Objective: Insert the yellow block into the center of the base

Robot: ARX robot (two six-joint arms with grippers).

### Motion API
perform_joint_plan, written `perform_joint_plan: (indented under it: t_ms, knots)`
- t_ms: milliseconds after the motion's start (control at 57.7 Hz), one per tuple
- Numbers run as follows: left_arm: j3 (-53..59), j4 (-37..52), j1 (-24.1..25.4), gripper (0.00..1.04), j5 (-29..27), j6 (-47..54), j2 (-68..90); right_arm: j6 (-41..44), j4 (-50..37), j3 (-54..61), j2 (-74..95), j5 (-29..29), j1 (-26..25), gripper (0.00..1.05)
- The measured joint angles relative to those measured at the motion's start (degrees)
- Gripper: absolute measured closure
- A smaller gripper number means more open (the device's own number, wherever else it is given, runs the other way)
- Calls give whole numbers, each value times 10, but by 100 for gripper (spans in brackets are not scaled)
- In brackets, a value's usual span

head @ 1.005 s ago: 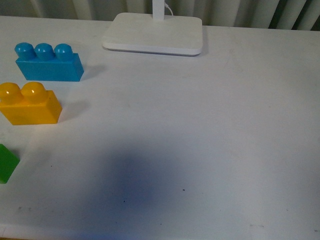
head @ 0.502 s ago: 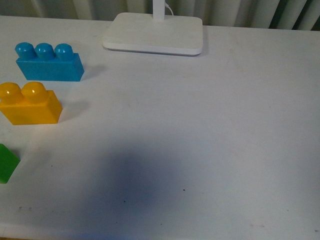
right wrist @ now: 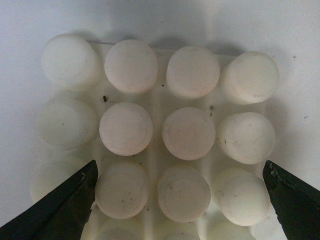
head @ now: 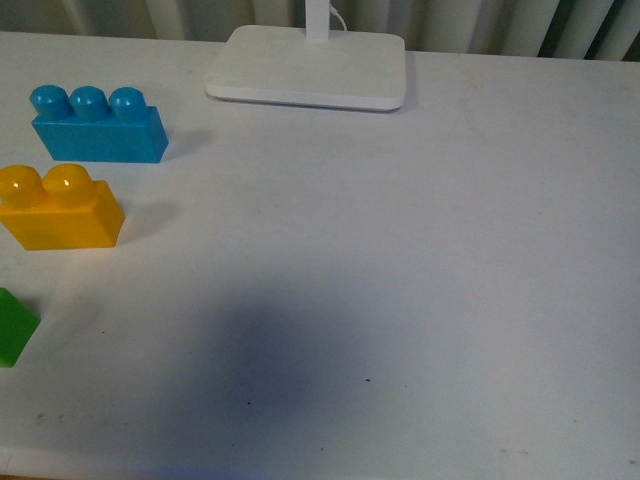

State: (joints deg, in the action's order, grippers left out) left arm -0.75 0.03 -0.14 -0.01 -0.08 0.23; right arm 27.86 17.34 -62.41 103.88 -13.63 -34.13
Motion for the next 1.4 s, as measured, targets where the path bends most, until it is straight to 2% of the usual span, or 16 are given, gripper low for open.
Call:
perform_joint_plan:
  t_ms: [277,468,624,970,1212,1403]
  knots:
    - [0,0,0,6,0,0,0,0,-35,32,-6,3,9,9]
    - [0,0,0,6,0,0,0,-69,-87,85,-33,27,38,9]
    - [0,0,0,6,0,0,0,-139,-121,136,-63,56,91,9]
    - [0,0,0,6,0,0,0,-310,-145,211,-116,165,310,9]
    - [0,0,0,6,0,0,0,-412,-137,207,-111,235,414,9]
    - [0,0,0,6,0,0,0,-496,-122,190,-97,289,515,9]
